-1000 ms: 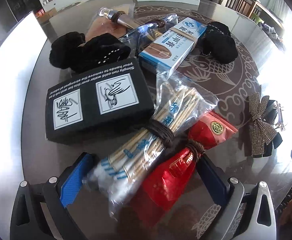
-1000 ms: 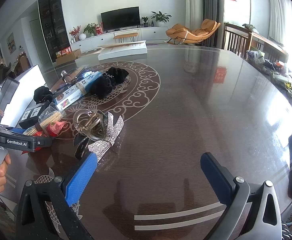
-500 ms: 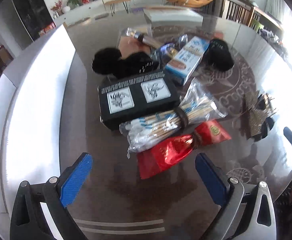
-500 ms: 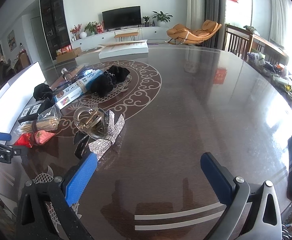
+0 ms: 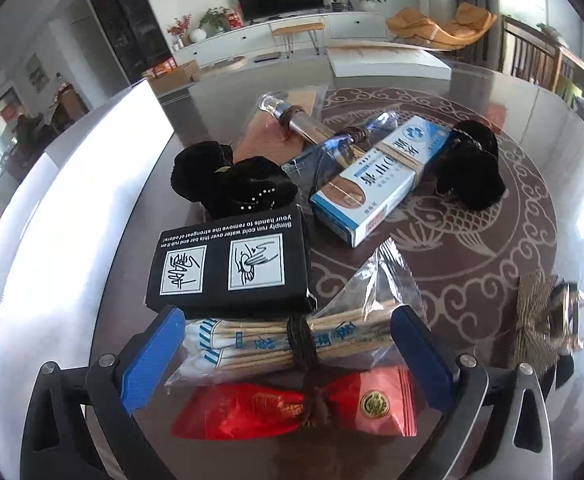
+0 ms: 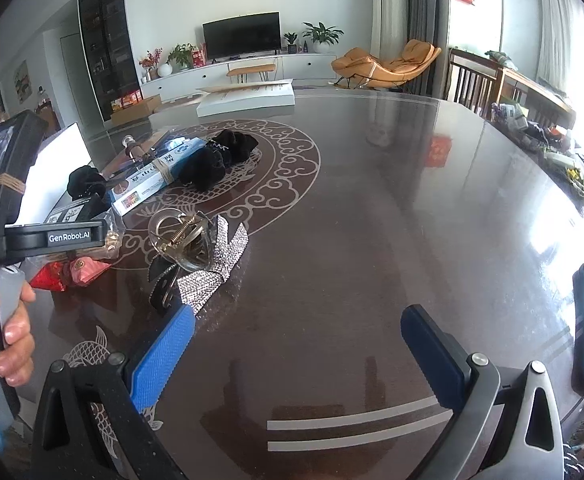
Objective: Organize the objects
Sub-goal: 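Close the left tool fingers around the red packet's middle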
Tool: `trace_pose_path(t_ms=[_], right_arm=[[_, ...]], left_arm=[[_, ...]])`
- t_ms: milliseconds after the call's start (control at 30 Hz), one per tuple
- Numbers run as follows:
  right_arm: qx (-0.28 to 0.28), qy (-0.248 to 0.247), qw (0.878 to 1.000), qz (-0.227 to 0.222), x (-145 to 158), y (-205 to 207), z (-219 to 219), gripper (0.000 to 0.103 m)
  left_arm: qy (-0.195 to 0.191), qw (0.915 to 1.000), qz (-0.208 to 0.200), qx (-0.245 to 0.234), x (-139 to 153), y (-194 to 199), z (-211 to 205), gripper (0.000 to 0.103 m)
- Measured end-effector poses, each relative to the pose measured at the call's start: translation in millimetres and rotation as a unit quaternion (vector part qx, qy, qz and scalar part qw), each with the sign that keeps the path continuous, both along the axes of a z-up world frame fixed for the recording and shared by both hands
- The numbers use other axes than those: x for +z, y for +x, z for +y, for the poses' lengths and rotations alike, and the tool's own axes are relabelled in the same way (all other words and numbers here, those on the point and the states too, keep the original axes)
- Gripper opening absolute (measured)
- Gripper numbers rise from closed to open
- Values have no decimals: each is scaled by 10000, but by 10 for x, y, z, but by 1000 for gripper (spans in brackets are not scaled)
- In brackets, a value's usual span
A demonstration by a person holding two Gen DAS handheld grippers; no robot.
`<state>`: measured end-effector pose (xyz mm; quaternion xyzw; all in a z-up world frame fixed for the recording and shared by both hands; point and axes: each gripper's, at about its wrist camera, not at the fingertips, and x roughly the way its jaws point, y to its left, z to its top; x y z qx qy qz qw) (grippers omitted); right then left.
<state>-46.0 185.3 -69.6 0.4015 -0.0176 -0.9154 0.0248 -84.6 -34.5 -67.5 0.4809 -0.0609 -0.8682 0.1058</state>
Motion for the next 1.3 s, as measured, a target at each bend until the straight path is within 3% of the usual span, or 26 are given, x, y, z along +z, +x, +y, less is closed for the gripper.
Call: trace_pose_path(t_ms=[133, 233, 300, 433, 500, 667, 1000, 1300], right_arm=[[-66, -209, 9998, -5, 16, -21, 62, 103], [-53, -329, 9994, -39, 8, -41, 57, 103], [-11, -262, 9996, -69, -10, -46, 20, 103], [100, -135, 9998, -138, -59, -62, -68, 103], [148, -39, 9998, -158, -80, -67, -111, 103], [210, 133, 9996, -121, -80, -44, -159, 103], [141, -5, 9998, -141, -74, -49, -94, 103], [149, 14, 9998, -110, -55, -37, -94, 103]], left_arm=[[-164, 9985, -248, -455, -61, 275, -199, 103], [-82, 9981, -368, -480, -63, 470, -485, 103], [170, 9988, -323, -338, 27, 557, -665, 103], [1023, 9939, -366, -187, 183, 572, -859, 103], [1184, 9924, -336, -76, 212, 600, -882, 103], [552, 9966, -542, 284, -60, 640, -755, 103], [418, 9983, -316, 263, 35, 900, -782, 103], [596, 9976, -348, 114, 94, 890, -732, 103]])
